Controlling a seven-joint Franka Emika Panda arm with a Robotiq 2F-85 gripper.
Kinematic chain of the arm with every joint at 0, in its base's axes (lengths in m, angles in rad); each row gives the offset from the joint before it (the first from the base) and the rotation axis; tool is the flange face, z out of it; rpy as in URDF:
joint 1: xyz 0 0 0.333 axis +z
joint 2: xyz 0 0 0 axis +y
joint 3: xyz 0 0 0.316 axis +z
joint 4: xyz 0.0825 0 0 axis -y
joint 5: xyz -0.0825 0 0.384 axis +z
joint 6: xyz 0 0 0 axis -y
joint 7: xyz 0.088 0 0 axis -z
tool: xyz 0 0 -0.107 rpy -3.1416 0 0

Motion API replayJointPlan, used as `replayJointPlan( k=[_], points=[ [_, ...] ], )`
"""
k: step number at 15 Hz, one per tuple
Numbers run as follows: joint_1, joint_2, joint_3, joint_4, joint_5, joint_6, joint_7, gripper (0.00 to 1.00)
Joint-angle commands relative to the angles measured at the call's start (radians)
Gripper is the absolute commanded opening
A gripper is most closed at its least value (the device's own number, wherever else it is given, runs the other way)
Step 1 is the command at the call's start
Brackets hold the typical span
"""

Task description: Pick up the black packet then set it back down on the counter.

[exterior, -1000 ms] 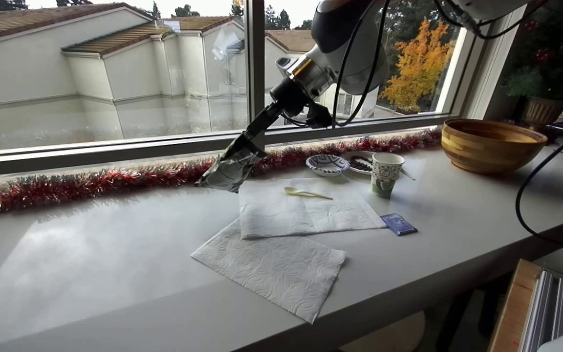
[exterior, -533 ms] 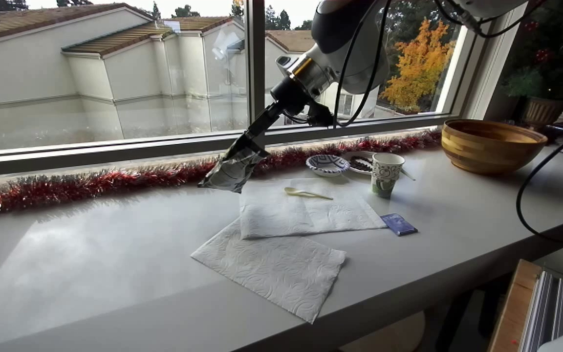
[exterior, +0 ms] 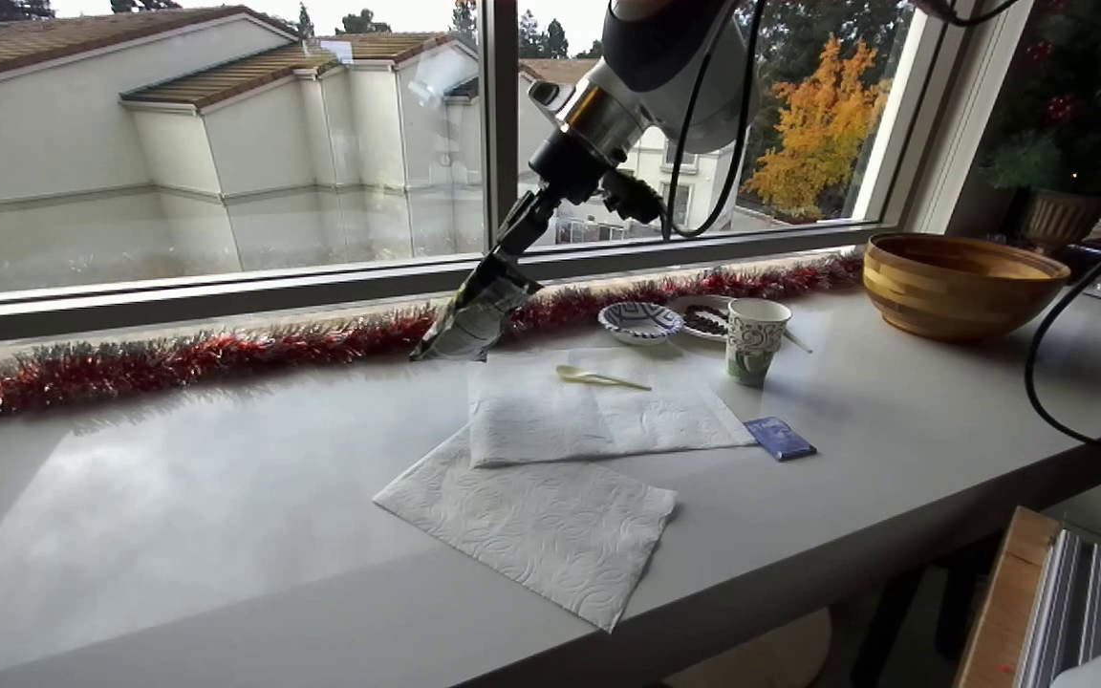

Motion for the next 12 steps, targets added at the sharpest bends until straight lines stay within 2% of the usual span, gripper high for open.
replayJointPlan(
  k=[1,4,6,9,12],
  points=[
    [0.072,-0.136,-0.073,0.046,-0.030,-0.040,-0.023,0.00],
    [0.149,-0.211,-0.160,0.072,-0.036,-0.043,-0.052,0.00],
    [0.227,-0.254,-0.252,0.090,-0.041,-0.036,-0.077,0.00],
    [0.383,-0.311,-0.429,0.112,-0.063,-0.020,-0.106,0.00],
    [0.590,-0.352,-0.654,0.123,-0.114,0.010,-0.108,0.00]
  ],
)
